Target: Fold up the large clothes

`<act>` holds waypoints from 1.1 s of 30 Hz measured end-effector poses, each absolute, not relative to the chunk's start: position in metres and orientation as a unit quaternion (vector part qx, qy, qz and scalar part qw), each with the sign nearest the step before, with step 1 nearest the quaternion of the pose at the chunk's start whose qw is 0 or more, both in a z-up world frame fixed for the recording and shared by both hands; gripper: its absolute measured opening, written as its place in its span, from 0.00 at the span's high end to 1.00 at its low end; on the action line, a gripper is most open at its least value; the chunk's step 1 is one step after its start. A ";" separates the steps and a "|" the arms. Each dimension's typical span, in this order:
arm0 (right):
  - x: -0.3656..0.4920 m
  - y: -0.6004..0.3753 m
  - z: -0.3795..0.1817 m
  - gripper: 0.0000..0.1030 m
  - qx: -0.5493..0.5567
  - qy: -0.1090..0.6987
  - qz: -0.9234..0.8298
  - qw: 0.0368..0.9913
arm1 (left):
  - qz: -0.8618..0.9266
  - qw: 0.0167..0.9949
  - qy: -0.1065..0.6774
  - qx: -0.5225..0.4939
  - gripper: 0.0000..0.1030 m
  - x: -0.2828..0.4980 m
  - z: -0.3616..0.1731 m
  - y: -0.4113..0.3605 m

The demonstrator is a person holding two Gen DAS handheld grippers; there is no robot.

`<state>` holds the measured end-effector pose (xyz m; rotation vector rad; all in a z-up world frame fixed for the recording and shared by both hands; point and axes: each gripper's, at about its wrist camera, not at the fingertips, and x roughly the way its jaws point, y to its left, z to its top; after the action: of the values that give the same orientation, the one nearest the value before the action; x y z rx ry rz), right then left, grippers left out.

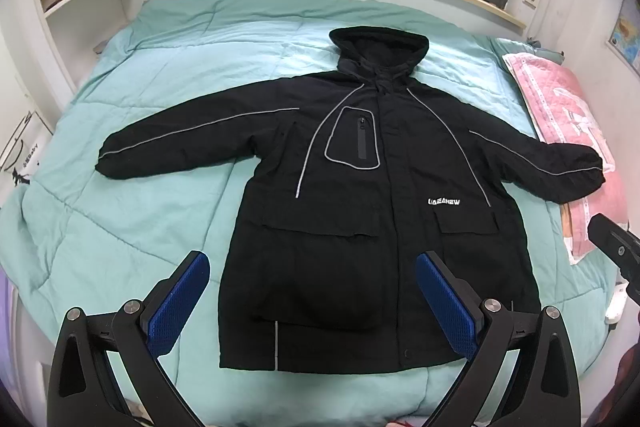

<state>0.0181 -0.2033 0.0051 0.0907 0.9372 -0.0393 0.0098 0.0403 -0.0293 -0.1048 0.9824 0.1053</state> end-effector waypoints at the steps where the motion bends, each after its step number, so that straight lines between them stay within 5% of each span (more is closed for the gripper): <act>1: 0.018 -0.203 0.005 0.00 0.044 0.452 -0.019 0.891 | 0.050 0.879 0.471 -0.050 0.01 0.010 -0.030 0.040; 33: 0.026 -0.205 -0.006 0.00 0.060 0.484 -0.034 0.872 | 0.041 0.871 0.486 -0.055 0.01 0.031 -0.040 0.045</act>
<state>0.0257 -0.2052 -0.0060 0.1259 1.0125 -0.0712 0.0310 0.0451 -0.0398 -0.1152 1.0169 0.0853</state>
